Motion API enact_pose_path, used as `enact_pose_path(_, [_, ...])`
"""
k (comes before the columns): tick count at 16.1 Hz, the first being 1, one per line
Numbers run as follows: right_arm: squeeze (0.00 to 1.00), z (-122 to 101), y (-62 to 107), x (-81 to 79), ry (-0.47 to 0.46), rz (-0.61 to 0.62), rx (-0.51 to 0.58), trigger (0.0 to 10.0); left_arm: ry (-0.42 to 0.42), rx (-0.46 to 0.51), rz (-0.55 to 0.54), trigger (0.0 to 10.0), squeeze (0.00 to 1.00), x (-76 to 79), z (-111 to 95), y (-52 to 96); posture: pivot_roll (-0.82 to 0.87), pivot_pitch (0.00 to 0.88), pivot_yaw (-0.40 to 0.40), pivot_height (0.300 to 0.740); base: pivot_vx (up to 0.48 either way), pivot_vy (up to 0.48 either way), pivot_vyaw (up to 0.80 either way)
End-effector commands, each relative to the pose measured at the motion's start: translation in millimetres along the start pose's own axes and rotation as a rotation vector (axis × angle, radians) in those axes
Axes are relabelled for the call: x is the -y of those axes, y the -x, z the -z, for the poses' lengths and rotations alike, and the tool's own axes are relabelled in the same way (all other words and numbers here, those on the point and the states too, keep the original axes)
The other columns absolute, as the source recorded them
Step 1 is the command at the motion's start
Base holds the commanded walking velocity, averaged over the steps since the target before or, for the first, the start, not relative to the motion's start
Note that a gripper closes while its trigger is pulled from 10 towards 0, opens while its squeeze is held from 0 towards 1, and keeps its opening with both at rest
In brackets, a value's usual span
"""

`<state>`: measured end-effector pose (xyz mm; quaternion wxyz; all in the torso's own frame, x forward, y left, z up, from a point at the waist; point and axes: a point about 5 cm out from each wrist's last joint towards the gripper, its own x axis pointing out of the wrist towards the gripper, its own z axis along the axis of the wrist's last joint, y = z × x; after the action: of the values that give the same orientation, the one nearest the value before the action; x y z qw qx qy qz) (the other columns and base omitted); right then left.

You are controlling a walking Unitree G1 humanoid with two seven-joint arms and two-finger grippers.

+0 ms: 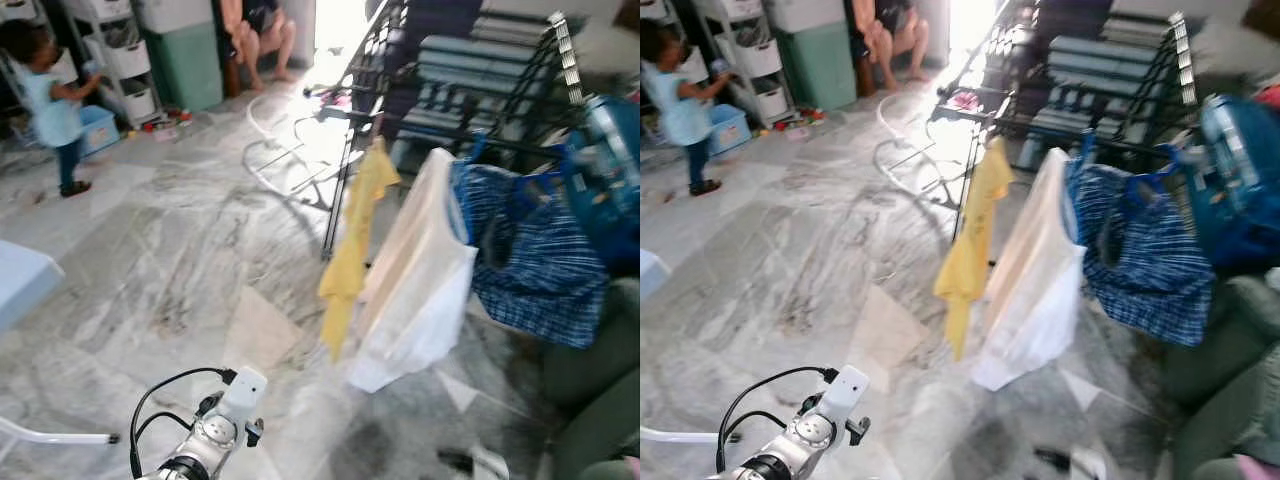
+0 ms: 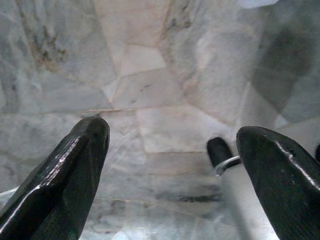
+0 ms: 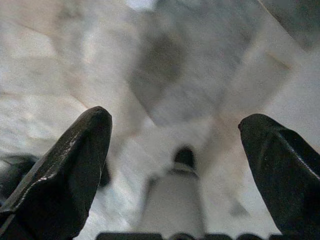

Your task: Hang hanger

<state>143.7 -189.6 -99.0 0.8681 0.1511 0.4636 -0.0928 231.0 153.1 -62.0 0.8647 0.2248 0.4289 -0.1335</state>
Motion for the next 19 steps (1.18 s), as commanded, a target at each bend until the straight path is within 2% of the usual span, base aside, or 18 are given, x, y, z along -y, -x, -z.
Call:
enact_pose_path(1, [0.14,-7.0,-3.4,-11.7,0.008,-0.015,0.014,10.0,-0.013,0.018,0.002,10.0,0.0,-3.6,-5.8,-0.3,0.07,0.0,-0.041,0.74,0.0,0.48,0.0])
enact_pose_path(6, [0.14,-19.8,-9.8,-43.6,0.008,-0.046,0.028,10.0,-0.013,0.029,0.008,10.0,0.0,-2.5,-7.8,-0.5,0.06,0.0,-0.04,0.74,0.0,0.4,0.0])
enact_pose_path(9, [0.13,-20.9,-10.8,-55.0,0.019,-0.059,0.024,10.0,-0.035,0.031,0.008,10.0,0.0,-1.1,-8.8,-0.6,0.06,0.0,-0.041,0.74,0.0,0.0,0.0])
enact_pose_path(12, [0.15,-19.5,-10.9,-63.2,0.03,-0.076,0.02,10.0,-0.048,0.032,0.003,10.0,0.0,-1.0,-8.5,-0.5,0.07,0.0,-0.041,0.74,0.0,0.0,0.55])
enact_pose_path(14, [0.13,-18.3,-10.8,-68.2,0.022,-0.08,0.02,10.0,-0.06,0.033,0.0,10.0,0.0,-1.3,-8.9,-0.5,0.07,0.0,-0.04,0.74,0.0,0.0,0.65])
enact_pose_path(15, [0.07,-17.8,-10.8,-70.2,0.019,-0.08,0.019,10.0,-0.069,0.035,-0.001,10.0,0.0,-1.6,-9.6,-0.6,0.07,0.0,-0.039,0.74,0.0,0.0,0.44])
enact_pose_path(16, [0.07,-18.0,-10.9,-72.3,0.02,-0.081,0.018,10.0,-0.068,0.036,0.0,10.0,0.0,-1.8,-9.8,-0.6,0.06,0.0,-0.04,0.74,0.0,0.0,0.44])
enact_pose_path(18, [0.0,-20.8,-11.4,-81.3,0.018,-0.084,0.019,10.0,-0.079,0.037,0.004,10.0,0.0,-2.0,-10.8,-0.7,0.06,0.0,-0.04,0.74,0.0,0.0,0.0])
enact_pose_path(19, [0.0,-22.6,-11.7,-85.6,0.017,-0.086,0.019,10.0,-0.054,0.042,0.01,10.0,0.0,-1.4,-12.5,-0.8,0.06,0.0,-0.041,0.74,0.0,0.0,0.0])
